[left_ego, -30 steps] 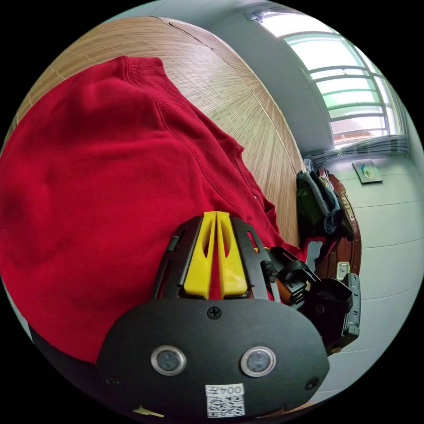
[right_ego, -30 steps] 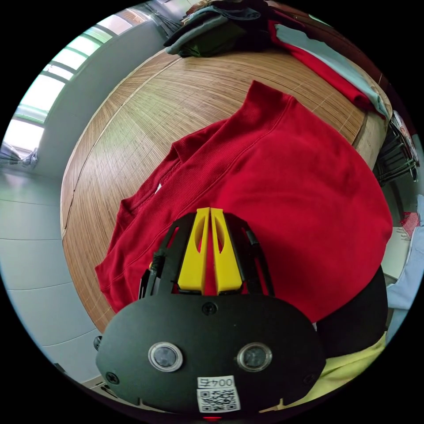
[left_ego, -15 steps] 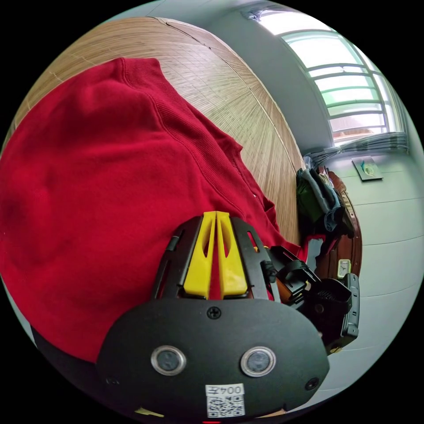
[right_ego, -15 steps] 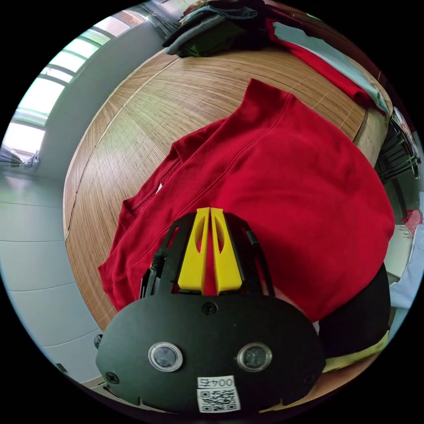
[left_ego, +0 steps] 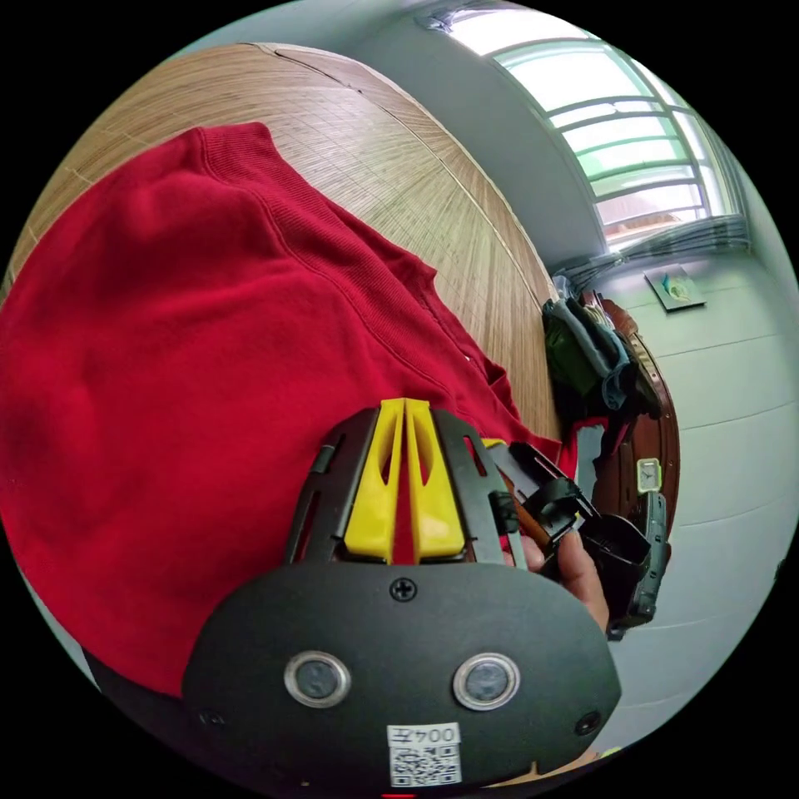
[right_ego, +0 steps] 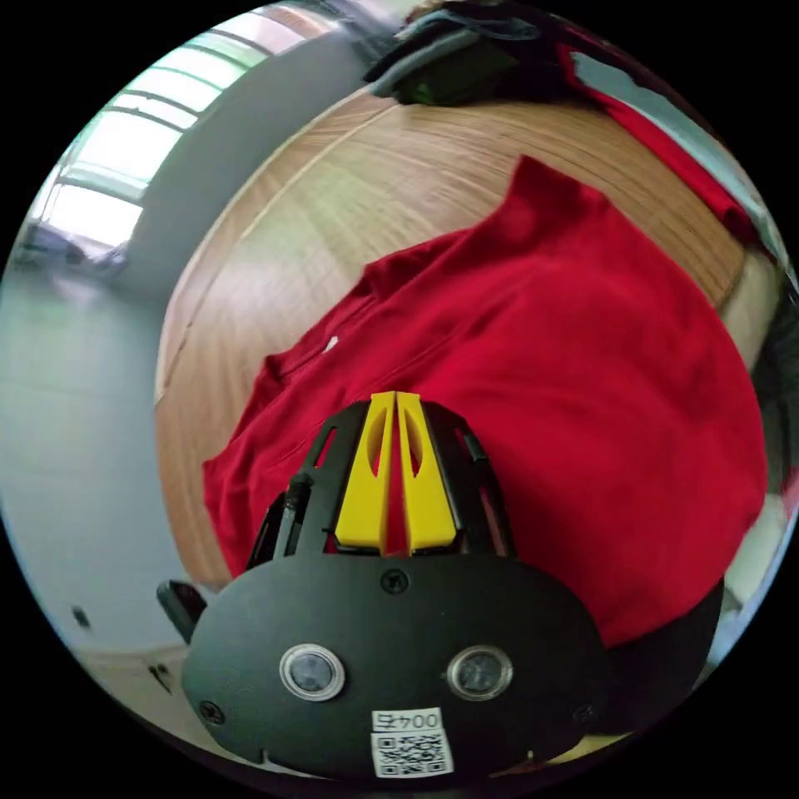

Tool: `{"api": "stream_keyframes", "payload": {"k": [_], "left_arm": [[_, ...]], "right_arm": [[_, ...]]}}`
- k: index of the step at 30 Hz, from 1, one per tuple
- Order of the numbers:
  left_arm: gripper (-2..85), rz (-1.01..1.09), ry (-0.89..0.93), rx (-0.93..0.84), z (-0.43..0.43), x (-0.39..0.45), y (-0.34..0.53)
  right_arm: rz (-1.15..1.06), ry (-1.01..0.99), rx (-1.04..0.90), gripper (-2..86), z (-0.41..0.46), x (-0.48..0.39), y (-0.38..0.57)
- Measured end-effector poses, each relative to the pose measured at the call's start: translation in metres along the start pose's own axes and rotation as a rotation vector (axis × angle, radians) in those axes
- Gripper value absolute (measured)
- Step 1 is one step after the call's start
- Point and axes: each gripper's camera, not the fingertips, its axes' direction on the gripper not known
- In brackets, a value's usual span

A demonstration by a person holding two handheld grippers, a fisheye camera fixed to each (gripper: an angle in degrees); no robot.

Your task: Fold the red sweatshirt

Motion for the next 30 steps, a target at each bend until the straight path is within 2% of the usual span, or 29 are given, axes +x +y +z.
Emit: {"api": "stream_keyframes", "payload": {"k": [1,2,7,10,12,14,17,22,26,30], "left_arm": [[0.3,0.015,0.026,-0.013,-0.002,-0.003,0.000],[0.3,0.030,0.046,-0.030,-0.004,-0.004,0.000],[0.3,0.247,-0.007,-0.018,-0.041,0.004,0.002],[0.3,0.385,-0.093,0.006,-0.075,-0.003,0.004],[0.2,0.444,-0.129,-0.003,-0.087,-0.013,0.006],[0.2,0.468,-0.167,-0.036,-0.089,-0.028,0.010],[0.1,0.435,-0.124,-0.050,-0.086,-0.037,0.008],[0.1,0.452,-0.172,-0.070,-0.075,-0.027,0.007],[0.2,0.441,-0.150,-0.076,-0.073,-0.030,0.004],[0.2,0.438,-0.147,-0.089,-0.069,-0.029,0.000]], "right_arm": [[-0.099,-0.103,-0.031,-0.8,-0.003,0.002,0.000],[-0.182,-0.123,-0.048,-0.8,-0.009,0.002,0.002],[-0.517,-0.004,0.055,-0.5,-0.059,0.005,0.024],[-0.607,0.067,0.138,0.4,-0.092,0.040,0.013],[-0.616,0.074,0.164,2.2,-0.110,0.066,-0.006],[-0.580,0.094,0.149,8.0,-0.121,0.089,-0.039],[-0.575,0.114,0.082,11.1,-0.113,0.095,-0.074],[-0.583,0.056,-0.073,8.8,-0.078,0.087,-0.103],[-0.568,0.157,0.020,4.4,-0.085,0.074,-0.096],[-0.526,0.203,-0.047,4.7,-0.054,0.084,-0.099]]}}
